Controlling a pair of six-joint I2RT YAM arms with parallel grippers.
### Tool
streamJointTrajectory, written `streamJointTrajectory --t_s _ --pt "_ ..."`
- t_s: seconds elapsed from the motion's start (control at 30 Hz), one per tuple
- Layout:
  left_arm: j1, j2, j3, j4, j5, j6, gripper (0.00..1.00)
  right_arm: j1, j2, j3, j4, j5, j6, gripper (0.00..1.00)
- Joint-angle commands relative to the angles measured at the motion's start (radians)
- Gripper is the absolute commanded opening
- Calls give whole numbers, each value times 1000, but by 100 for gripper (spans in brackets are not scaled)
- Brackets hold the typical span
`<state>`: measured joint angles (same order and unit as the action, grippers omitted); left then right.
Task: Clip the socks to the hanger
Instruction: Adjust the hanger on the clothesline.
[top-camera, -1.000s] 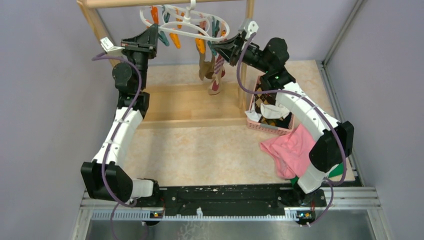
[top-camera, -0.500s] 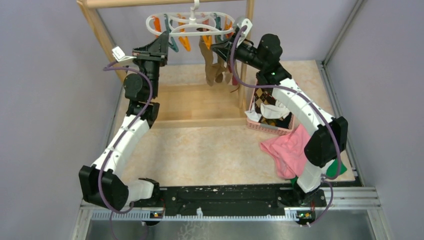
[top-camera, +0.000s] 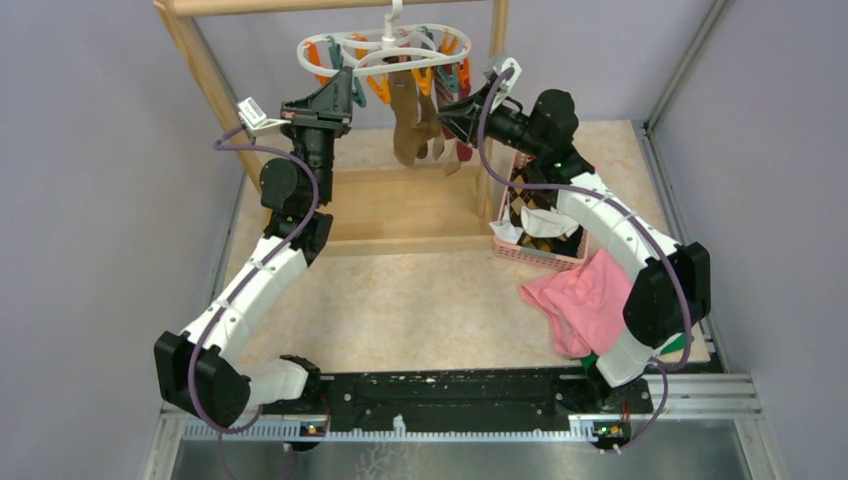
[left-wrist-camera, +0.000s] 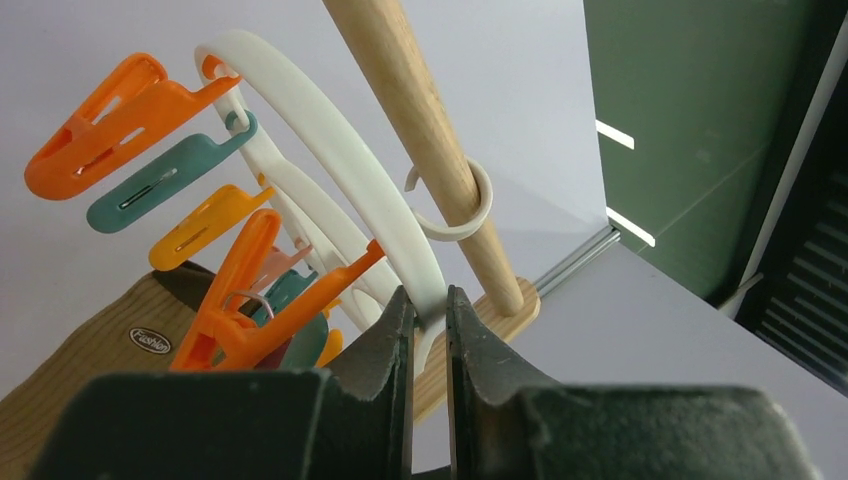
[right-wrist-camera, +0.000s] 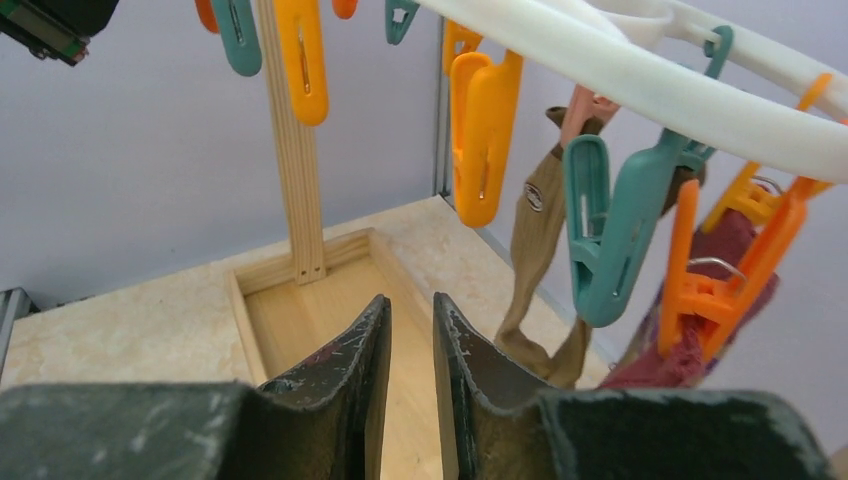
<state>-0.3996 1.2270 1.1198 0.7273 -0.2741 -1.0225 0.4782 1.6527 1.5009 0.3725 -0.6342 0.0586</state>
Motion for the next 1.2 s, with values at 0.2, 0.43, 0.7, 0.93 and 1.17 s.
streamJointTrajectory --t_s 0.2,0.43,0.7,0.93,1.17 --pt "-66 25 21 119 24 159 13 -49 -128 -98 113 -13 60 25" --pt "-102 -2 -1 147 9 266 20 -76 -141 -130 129 -16 85 25" --pt "-103 -68 -84 204 18 369 53 -93 -152 -172 146 -31 92 33" --pt "-103 -165 -172 232 124 472 73 -98 -170 -233 189 -41 111 38" --pt "-103 -297 -303 213 306 600 83 -101 -216 -330 222 -17 127 39"
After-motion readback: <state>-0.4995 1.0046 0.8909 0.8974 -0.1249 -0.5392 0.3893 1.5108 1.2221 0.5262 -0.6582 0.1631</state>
